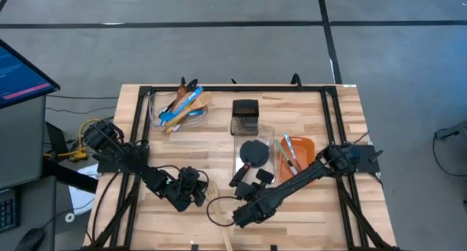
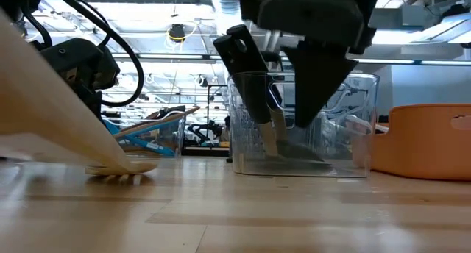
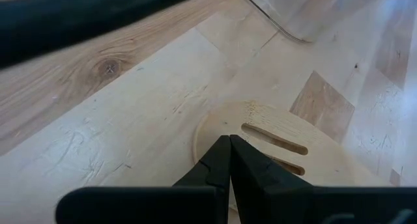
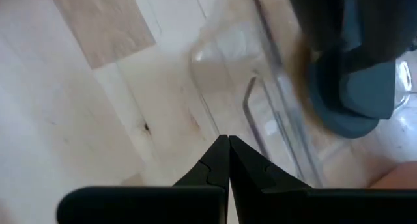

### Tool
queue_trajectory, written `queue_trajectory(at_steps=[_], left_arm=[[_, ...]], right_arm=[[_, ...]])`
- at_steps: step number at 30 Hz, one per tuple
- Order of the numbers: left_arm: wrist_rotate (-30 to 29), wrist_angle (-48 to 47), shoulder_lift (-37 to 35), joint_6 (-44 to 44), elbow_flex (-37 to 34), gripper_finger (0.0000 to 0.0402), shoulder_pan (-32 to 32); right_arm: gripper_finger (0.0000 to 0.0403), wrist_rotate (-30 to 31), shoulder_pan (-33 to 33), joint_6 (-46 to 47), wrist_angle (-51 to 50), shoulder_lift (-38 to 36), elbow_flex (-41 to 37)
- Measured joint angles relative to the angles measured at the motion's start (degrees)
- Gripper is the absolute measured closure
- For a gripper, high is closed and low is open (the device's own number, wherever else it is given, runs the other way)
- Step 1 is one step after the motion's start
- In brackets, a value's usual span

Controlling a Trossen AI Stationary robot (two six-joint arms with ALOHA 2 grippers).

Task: Pick & Place Kitchen Items
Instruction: Put the brown ladle into the top transparent bin

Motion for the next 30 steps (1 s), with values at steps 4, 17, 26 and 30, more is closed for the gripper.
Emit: queue_trajectory(at_steps=[4,17,26,30], left_arm=[[0.02,0.01,0.0,-0.01,0.0,0.04,0.0],[-2.78,2.32,0.17,2.0,-0.08,0.04,0.02],[-4.97,2.78,0.26,2.76,-0.13,0.04,3.83],[-4.67,3.06,0.23,2.78,-0.12,0.04,4.66]], right_arm=[[0.0403,-0.32,1.4,2.15,2.09,-2.01,0.0],[0.0403,-9.88,5.3,3.72,19.06,-4.74,0.09],[0.0403,-13.61,6.87,2.44,24.11,-4.74,0.07],[0.0403,-14.03,6.61,1.48,27.35,-4.74,0.08]])
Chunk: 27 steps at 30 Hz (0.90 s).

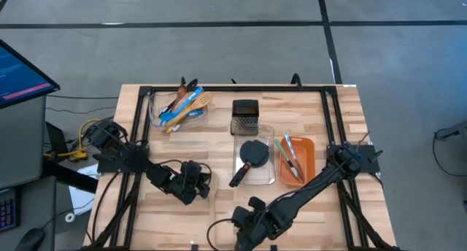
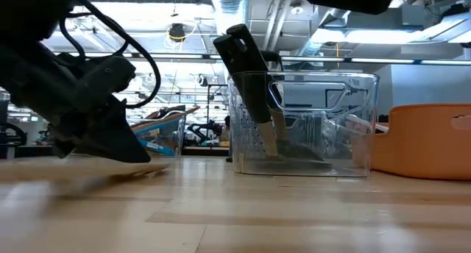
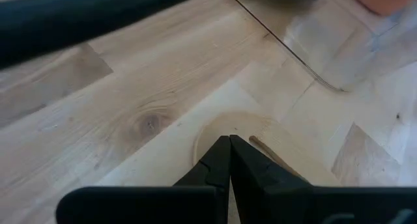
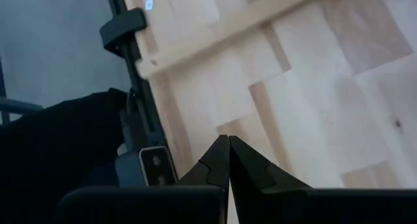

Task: Pick & Place Kitchen Items
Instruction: Put the brown ladle into the top transparent bin

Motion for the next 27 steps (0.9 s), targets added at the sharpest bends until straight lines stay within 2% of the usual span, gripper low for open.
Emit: queue_trajectory(at_steps=[12,18,27], left_arm=[[1.52,0.22,-0.09,-0.54,0.06,0.04,-4.0],[1.86,-0.46,-0.18,-3.58,0.1,0.04,-6.68],[1.91,-1.75,-0.27,-5.62,0.16,0.04,-7.56]], right_arm=[[0.0403,1.19,-0.62,-1.54,0.59,0.0,0.0],[0.0403,1.18,-0.24,-2.48,1.32,0.0,-0.01],[0.0403,-2.05,0.17,-5.88,10.85,0.0,-0.02]])
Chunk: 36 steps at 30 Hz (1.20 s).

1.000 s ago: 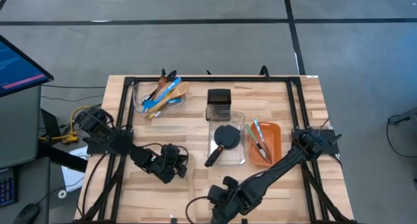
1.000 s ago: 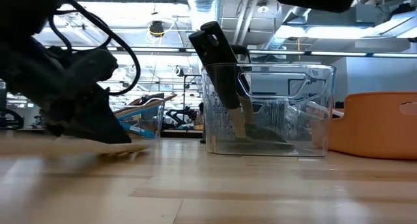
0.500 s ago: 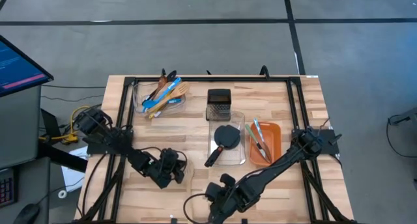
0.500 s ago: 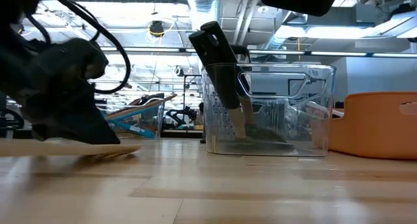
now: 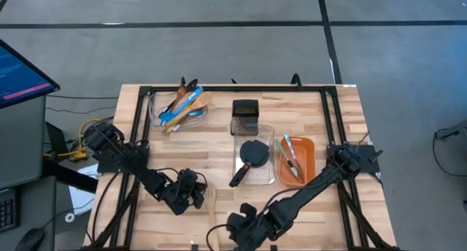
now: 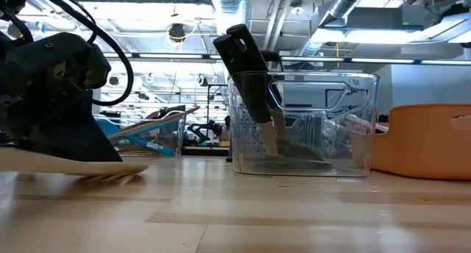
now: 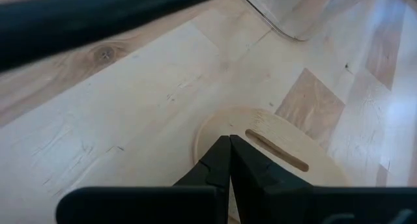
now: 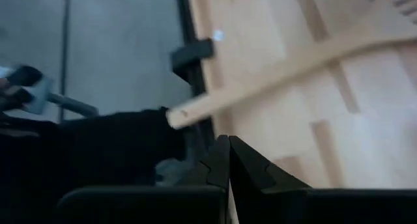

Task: Pick & Place Kitchen Items
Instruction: Put the brown ladle into the top transparent bin

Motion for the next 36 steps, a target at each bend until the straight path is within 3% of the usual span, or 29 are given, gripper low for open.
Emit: queue_trajectory(at_steps=[14,26,36], left_arm=[[-2.36,-0.79,0.09,0.26,-0.09,0.04,0.45],[-0.56,0.57,0.11,7.24,-0.07,0.04,9.15],[-0.04,1.4,0.11,9.99,-0.07,0.04,10.14]], right_arm=[[0.0403,-2.79,-4.35,-1.42,1.92,0.0,0.02],[0.0403,-4.74,-4.81,-4.73,1.89,0.36,0.01],[0.0403,-3.9,-5.01,-6.16,0.04,0.85,-0.07]])
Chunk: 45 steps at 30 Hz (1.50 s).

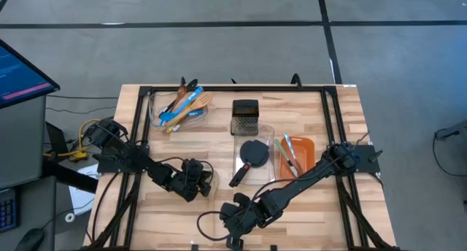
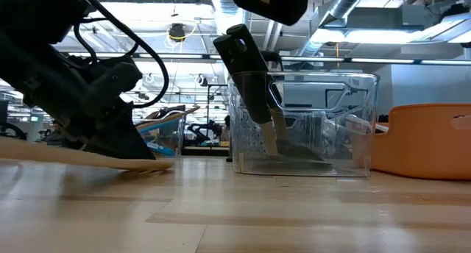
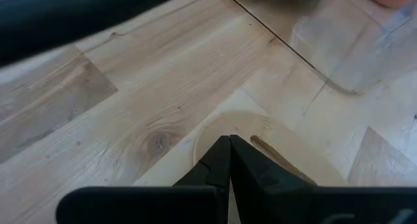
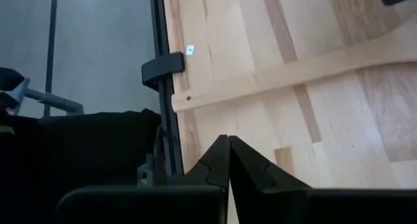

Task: Pick & Place Kitchen Items
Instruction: Put the brown ladle into the top transparent bin

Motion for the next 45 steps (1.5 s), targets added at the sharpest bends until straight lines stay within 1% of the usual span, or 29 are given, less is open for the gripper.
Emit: queue_trajectory(at_steps=[6,10,17,19,21,23,24,26,29,34,36,40,45], left_arm=[[0.0,0.26,0.0,0.2,-0.02,0.04,0.0],[0.66,0.34,-1.33,2.97,-0.1,0.04,0.0],[-0.74,0.77,-9.36,10.96,-0.11,0.04,-0.16],[2.15,0.57,-12.63,14.17,-0.1,0.04,-0.49],[8.95,-0.4,-15.61,16.01,-0.04,0.04,-1.02],[17.64,-2.63,-17.68,14.89,-0.02,0.04,-1.83],[21.05,-3.72,-18.19,13.9,-0.02,0.04,-2.41],[25.22,-4.68,-18.42,11.62,-0.02,0.04,-3.74],[27.8,-5.5,-16.31,6.63,0.0,0.04,-6.2],[28.44,-5.41,-8.22,-2.12,0.18,0.04,-10.05],[28.47,-3.94,-5.11,-4.35,1.6,0.04,-11.11],[29.16,-0.45,-0.17,-4.75,5.26,0.04,-12.68],[30.26,-0.13,4.96,-4.63,10.0,0.04,-13.49]], right_arm=[[0.0403,-0.16,0.11,0.0,-0.1,0.0,0.02],[0.0403,-0.16,0.11,-0.02,-1.45,0.0,0.02],[0.0403,-0.15,0.11,-1.11,-1.67,0.0,0.02],[0.0403,-0.16,0.11,-1.48,-1.74,0.0,0.02],[0.0403,-0.16,0.14,-1.49,-1.86,-0.02,0.02],[0.0403,-0.13,0.46,-1.49,-3.02,-0.25,0.02],[0.0403,-0.09,0.51,-1.49,-3.36,-0.36,0.02],[0.0403,0.16,0.58,-1.48,-3.95,-0.42,0.02],[0.0403,0.9,0.59,-1.46,-4.42,-0.42,0.02],[0.0403,1.71,0.54,-1.46,-5.05,-0.44,0.03],[0.0403,1.79,0.62,-1.49,-5.46,-0.5,0.04],[0.0403,2.7,0.78,-1.46,-7.07,-1.03,0.13],[0.0403,4.44,1.26,-1.46,-8.18,-1.05,0.11]])
